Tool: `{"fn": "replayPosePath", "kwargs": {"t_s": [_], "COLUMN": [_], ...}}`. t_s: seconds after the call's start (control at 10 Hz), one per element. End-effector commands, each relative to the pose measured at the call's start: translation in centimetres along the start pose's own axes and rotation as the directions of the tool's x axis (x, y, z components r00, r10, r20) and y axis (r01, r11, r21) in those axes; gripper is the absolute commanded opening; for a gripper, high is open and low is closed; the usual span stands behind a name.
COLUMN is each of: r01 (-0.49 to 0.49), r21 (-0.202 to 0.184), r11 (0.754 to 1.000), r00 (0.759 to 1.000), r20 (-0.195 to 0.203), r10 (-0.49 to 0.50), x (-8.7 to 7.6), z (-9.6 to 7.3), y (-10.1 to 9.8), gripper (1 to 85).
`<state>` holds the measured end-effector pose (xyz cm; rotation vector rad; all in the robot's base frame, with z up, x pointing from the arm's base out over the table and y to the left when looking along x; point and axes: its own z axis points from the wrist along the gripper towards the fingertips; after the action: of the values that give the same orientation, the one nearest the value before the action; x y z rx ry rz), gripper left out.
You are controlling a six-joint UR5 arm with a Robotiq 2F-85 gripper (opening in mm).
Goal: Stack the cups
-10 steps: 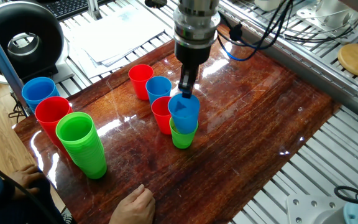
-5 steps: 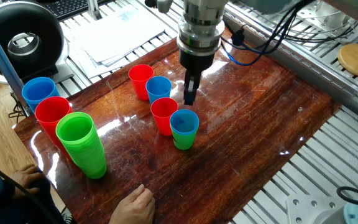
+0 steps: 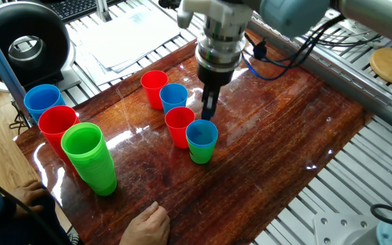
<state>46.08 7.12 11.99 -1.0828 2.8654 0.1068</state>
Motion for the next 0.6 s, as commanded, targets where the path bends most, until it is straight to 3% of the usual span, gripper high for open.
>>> {"fn": "replayPosePath", "kwargs": {"t_s": [0.0, 0.5], "r01": [0.004, -0.001], "r21": [-0.008, -0.017], "r11": [1.000, 1.000], "r00": [1.000, 0.999], "r20": [0.016, 0.036], "r10": [-0.004, 0.002], "x": [0.3, 0.0], "z": [1.4, 2.8], "y": [0.3, 1.1], "gripper": [32.3, 32.3]}}
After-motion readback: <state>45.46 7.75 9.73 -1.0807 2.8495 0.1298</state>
